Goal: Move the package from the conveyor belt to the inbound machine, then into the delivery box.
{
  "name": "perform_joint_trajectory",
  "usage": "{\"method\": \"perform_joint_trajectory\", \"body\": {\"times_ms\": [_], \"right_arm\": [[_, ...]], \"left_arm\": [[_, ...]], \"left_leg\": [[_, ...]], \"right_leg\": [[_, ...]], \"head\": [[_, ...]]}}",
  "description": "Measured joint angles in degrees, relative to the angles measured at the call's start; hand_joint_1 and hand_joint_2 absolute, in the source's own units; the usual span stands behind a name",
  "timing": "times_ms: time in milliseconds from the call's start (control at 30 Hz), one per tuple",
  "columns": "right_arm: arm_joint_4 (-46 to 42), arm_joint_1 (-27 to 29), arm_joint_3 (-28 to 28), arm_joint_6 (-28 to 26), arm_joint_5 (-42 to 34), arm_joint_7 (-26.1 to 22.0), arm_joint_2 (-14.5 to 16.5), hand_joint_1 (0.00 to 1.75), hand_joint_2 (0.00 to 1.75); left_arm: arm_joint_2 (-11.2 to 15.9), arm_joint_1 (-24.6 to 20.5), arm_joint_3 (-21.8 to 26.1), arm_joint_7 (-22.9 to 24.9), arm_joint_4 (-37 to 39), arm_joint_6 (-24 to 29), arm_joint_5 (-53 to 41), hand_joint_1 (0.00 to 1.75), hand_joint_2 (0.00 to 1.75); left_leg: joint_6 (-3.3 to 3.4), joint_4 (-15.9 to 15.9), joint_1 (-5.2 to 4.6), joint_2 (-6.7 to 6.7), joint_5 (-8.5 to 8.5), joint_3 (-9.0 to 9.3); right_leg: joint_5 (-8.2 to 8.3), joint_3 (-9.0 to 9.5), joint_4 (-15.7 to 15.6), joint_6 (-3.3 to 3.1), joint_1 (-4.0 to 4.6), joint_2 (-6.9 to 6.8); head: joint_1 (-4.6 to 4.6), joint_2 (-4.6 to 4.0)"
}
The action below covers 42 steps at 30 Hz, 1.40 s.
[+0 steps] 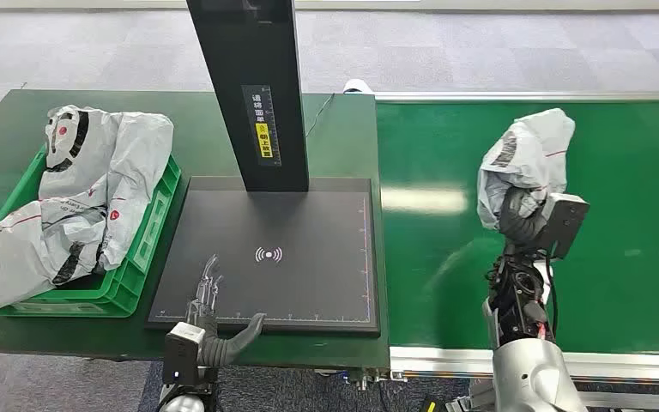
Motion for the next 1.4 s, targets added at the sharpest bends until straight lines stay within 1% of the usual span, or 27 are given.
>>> {"method": "perform_joint_trajectory", "body": {"times_ms": [67, 133, 267, 333, 433, 467, 533, 567, 600, 633, 700, 733, 767, 900, 1000, 1067, 1233, 1300, 1400], "right_arm": [[0.12, 0.1, 1.59, 1.84, 0.89, 0.55, 0.81, 1.75, 1.75], [0.6, 0.34, 5.38, 5.22, 2.99, 1.51, 2.59, 1.75, 1.75], [2.41, 0.98, 13.77, 9.64, 6.37, 2.67, 6.22, 1.75, 1.75], [2.88, 1.09, 15.51, 10.75, 6.9, 3.01, 6.98, 1.75, 1.75], [2.95, 1.09, 15.73, 10.94, 6.95, 3.09, 7.07, 1.75, 1.75], [3.41, 1.15, 17.34, 12.28, 7.21, 3.56, 7.68, 1.75, 1.75], [5.21, 1.12, 22.99, 15.31, 7.93, 5.49, 9.72, 1.75, 1.75], [6.26, 1.02, 26.21, 16.18, 8.44, 6.76, 10.77, 1.75, 1.75], [6.98, 0.83, 28.17, 15.51, 8.79, 7.77, 11.26, 1.7, 1.75], [7.43, 0.64, 29.4, 14.24, 9.16, 8.57, 11.41, 1.34, 1.75], [8.01, 0.38, 30.74, 12.36, 9.39, 9.68, 11.46, 0.47, 1.75], [8.26, 0.3, 31.21, 11.7, 9.39, 10.08, 11.46, 0.08, 1.75], [8.5, 0.24, 31.58, 11.07, 9.32, 10.46, 11.45, 0.0, 1.75], [9.32, 0.2, 32.18, 8.92, 8.15, 11.52, 11.09, 0.0, 1.75], [9.65, 0.24, 32.06, 9.19, 5.81, 10.81, 10.3, 0.0, 1.75], [9.66, 0.44, 31.53, 11.31, 2.94, 8.88, 9.46, 0.0, 1.75], [6.56, 3.32, 28.16, 20.07, -6.95, 2.91, 6.73, 0.0, 1.75], [2.6, 6.37, 26.77, 23.1, -10.44, 2.06, 5.88, 0.0, 1.75], [-6.42, 12.85, 25.02, 25.85, -14.13, 2.87, 5.02, 0.0, 1.75]], "left_arm": [[-0.01, -0.17, 0.02, 0.0, 0.02, -0.06, -0.06, 0.0, 1.75], [-0.04, -0.6, 0.04, -0.01, 0.07, -0.2, -0.15, 0.0, 1.75], [-0.14, -1.3, 0.05, -0.02, 0.24, -0.39, -0.26, 0.0, 1.75], [-0.14, -1.37, 0.05, -0.02, 0.26, -0.43, -0.29, 0.0, 1.75], [-0.14, -1.38, 0.06, -0.02, 0.26, -0.45, -0.3, 0.0, 1.75], [-0.14, -1.47, 0.06, -0.02, 0.32, -0.5, -0.33, 0.0, 1.75], [-0.12, -1.81, 0.09, -0.03, 0.7, -0.63, -0.38, 0.0, 1.75], [-0.11, -1.98, 0.09, -0.04, 0.92, -0.7, -0.4, 0.0, 1.75], [-0.1, -2.06, 0.11, -0.06, 1.08, -0.72, -0.38, 0.0, 1.75], [-0.1, -2.06, 0.13, -0.09, 1.14, -0.72, -0.35, 0.0, 1.75], [-0.1, -2.02, 0.17, -0.14, 1.14, -0.65, -0.26, 0.0, 1.75], [-0.09, -1.99, 0.2, -0.15, 1.14, -0.59, -0.21, 0.0, 1.75], [-0.09, -1.95, 0.23, -0.16, 1.13, -0.45, -0.15, 0.0, 1.75], [-0.01, -1.54, 0.55, -0.32, 0.84, 0.56, 0.32, 0.0, 1.75], [0.18, -0.8, 1.01, -0.67, -0.08, 1.86, 0.82, 0.0, 1.75], [0.36, -0.33, 1.35, -0.83, -0.69, 2.58, 0.99, 0.0, 1.75], [0.77, 0.63, 1.96, -0.99, -1.31, 3.02, 1.07, 0.0, 1.75], [0.81, 0.9, 2.3, -1.05, -1.52, 3.03, 1.07, 0.0, 1.75], [0.83, 1.57, 2.95, -1.11, -2.38, 2.93, 0.98, 0.0, 1.75]], "left_leg": [[0.0, 0.0, 0.0, 0.01, 0.0, 0.0], [-0.01, -0.01, 0.02, 0.02, 0.0, 0.0], [-0.02, -0.01, 0.06, 0.01, 0.01, -0.02], [-0.02, -0.01, 0.06, 0.0, 0.01, -0.03], [-0.02, -0.01, 0.06, 0.0, 0.01, -0.03], [-0.02, -0.01, 0.06, 0.01, 0.01, -0.04], [-0.02, 0.0, 0.05, 0.01, 0.01, -0.08], [-0.02, 0.0, 0.04, 0.0, 0.01, -0.1], [-0.02, 0.0, 0.03, 0.0, 0.01, -0.11], [-0.02, 0.01, 0.03, 0.0, 0.01, -0.11], [-0.02, 0.01, 0.03, -0.01, 0.01, -0.1], [-0.02, 0.01, 0.04, -0.01, 0.01, -0.1], [-0.02, 0.0, 0.04, -0.01, 0.01, -0.1], [-0.02, 0.0, 0.04, -0.01, 0.01, -0.11], [-0.02, 0.01, 0.04, -0.01, 0.01, -0.11], [-0.02, 0.01, 0.03, -0.02, 0.01, -0.11], [-0.01, 0.02, 0.02, -0.05, 0.0, -0.12], [-0.01, 0.01, 0.02, -0.07, -0.01, -0.12], [-0.03, 0.01, 0.03, -0.09, -0.03, -0.16]], "right_leg": [[0.0, -0.01, 0.0, 0.0, 0.0, 0.01], [0.0, -0.02, 0.01, 0.0, 0.03, 0.02], [-0.01, -0.05, 0.01, -0.02, 0.06, 0.0], [-0.02, -0.06, 0.02, -0.02, 0.06, -0.01], [-0.02, -0.06, 0.02, -0.02, 0.06, 0.0], [-0.02, -0.07, 0.02, -0.02, 0.06, 0.0], [-0.02, -0.1, 0.02, -0.02, 0.05, 0.0], [-0.02, -0.11, 0.02, -0.01, 0.04, -0.01], [-0.01, -0.11, 0.02, -0.01, 0.04, -0.01], [-0.01, -0.11, 0.01, -0.01, 0.03, -0.01], [-0.01, -0.12, 0.01, -0.01, 0.04, -0.01], [-0.01, -0.12, 0.01, -0.01, 0.04, -0.01], [-0.01, -0.12, 0.01, -0.01, 0.04, -0.01], [-0.01, -0.13, 0.02, -0.02, 0.05, -0.01], [-0.01, -0.13, 0.01, -0.02, 0.04, -0.01], [-0.01, -0.13, 0.01, -0.01, 0.04, -0.01], [-0.02, -0.13, 0.0, -0.01, 0.02, -0.04], [-0.02, -0.13, 0.0, -0.01, 0.02, -0.04], [-0.03, -0.18, 0.0, -0.01, 0.03, -0.04]], "head": [[-0.01, 0.0], [0.0, 0.0], [0.01, 0.0], [0.01, 0.0], [0.01, 0.0], [0.0, 0.0], [-0.01, 0.0], [0.0, 0.0], [0.0, 0.0], [-0.01, 0.0], [-0.01, 0.0], [-0.01, 0.0], [-0.01, 0.0], [0.0, 0.0], [0.01, 0.0], [0.0, 0.0], [0.01, 0.0], [0.01, 0.0], [0.0, 0.0]]}}
